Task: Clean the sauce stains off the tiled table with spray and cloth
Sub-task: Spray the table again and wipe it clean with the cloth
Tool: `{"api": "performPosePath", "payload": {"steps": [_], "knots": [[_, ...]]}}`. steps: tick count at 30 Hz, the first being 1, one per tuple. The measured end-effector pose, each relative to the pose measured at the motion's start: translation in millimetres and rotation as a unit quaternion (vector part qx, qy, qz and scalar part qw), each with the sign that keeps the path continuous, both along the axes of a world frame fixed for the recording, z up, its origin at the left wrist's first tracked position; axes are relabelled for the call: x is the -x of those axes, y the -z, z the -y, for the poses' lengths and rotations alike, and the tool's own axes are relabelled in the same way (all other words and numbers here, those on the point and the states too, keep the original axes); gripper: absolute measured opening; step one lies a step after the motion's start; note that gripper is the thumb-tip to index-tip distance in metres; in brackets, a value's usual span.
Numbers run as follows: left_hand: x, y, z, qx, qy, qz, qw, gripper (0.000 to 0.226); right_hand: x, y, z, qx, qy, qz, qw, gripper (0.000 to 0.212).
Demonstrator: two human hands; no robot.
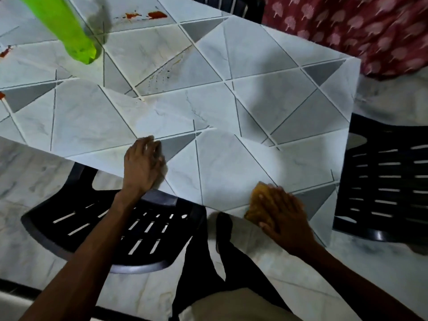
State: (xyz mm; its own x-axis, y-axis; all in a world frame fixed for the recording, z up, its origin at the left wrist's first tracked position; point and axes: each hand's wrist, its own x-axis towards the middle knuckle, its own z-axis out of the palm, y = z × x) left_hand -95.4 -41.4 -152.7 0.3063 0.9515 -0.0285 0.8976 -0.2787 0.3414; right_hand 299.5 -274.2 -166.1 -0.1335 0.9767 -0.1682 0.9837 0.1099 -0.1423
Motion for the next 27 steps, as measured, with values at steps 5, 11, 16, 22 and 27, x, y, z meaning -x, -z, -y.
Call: {"api": "performPosePath", "payload": {"steps": [5,11,16,22,27], "knots": [[-30,-5,14,-0.040,0.026,0.018,0.999,0.042,-10,3,22,0.000,0.061,0.014,0.998,0.071],[-69,-9,30,-0.050,0.068,0.040,0.996,0.051,41,3,4,-0.029,0.084,-0.013,0.996,0.066],[-125,3,46,-0.034,0.170,0.028,0.984,0.049,59,4,-41,-0.029,0.046,-0.016,0.998,0.066],[-196,4,73,-0.026,0.248,0.045,0.967,0.045,-27,12,19,-0.031,0.312,0.008,0.949,0.062],[-213,6,89,0.018,0.252,0.029,0.967,0.052,-43,16,100,-0.026,0.399,-0.036,0.916,0.065]]}}
